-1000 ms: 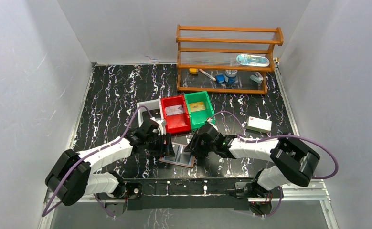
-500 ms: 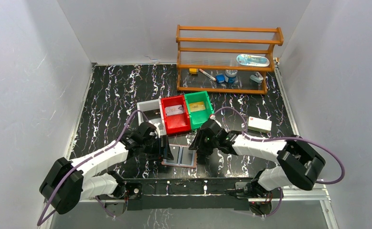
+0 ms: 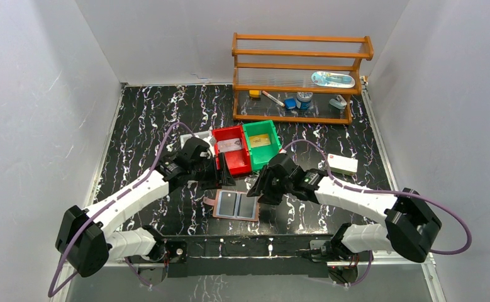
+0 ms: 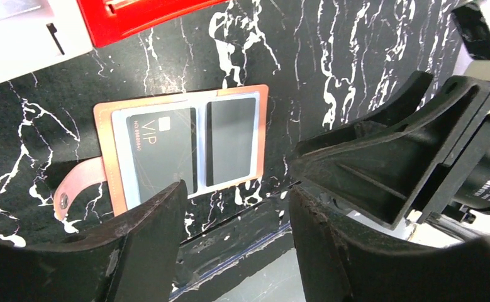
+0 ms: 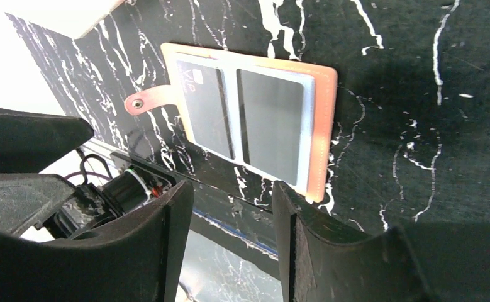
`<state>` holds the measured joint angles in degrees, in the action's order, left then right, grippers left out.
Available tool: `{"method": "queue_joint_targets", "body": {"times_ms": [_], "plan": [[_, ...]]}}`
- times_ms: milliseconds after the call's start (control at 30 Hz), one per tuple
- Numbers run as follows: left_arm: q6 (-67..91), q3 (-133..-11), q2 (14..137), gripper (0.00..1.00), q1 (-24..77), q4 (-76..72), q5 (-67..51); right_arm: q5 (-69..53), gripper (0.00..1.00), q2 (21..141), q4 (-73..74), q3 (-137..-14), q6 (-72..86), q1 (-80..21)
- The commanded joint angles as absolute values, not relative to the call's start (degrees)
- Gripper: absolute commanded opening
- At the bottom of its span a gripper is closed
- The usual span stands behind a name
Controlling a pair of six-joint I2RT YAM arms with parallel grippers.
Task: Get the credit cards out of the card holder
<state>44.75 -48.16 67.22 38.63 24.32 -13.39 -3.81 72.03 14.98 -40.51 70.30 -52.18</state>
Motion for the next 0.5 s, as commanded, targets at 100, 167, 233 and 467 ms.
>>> {"method": "queue_joint_targets", "body": {"times_ms": [100,167,233,467], "plan": [[43.7,-44.1,67.3,0.58,38.7,20.4,-16.5,-4.5,0.53,73.0,9.1,-38.2,68.7,-52.0],[44.2,-42.4,66.9,0.56,38.7,18.5,-17.7,-5.9,0.50,74.7,7.1,-38.3,69.0,-52.0],[45.0,-40.1,66.3,0.53,38.7,15.1,-19.6,-6.8,0.48,75.9,5.0,-37.4,70.2,-52.1],[44.6,-38.3,67.6,0.51,38.7,11.0,-25.8,-7.7,0.45,76.9,0.8,-33.4,73.3,-52.3]]}}
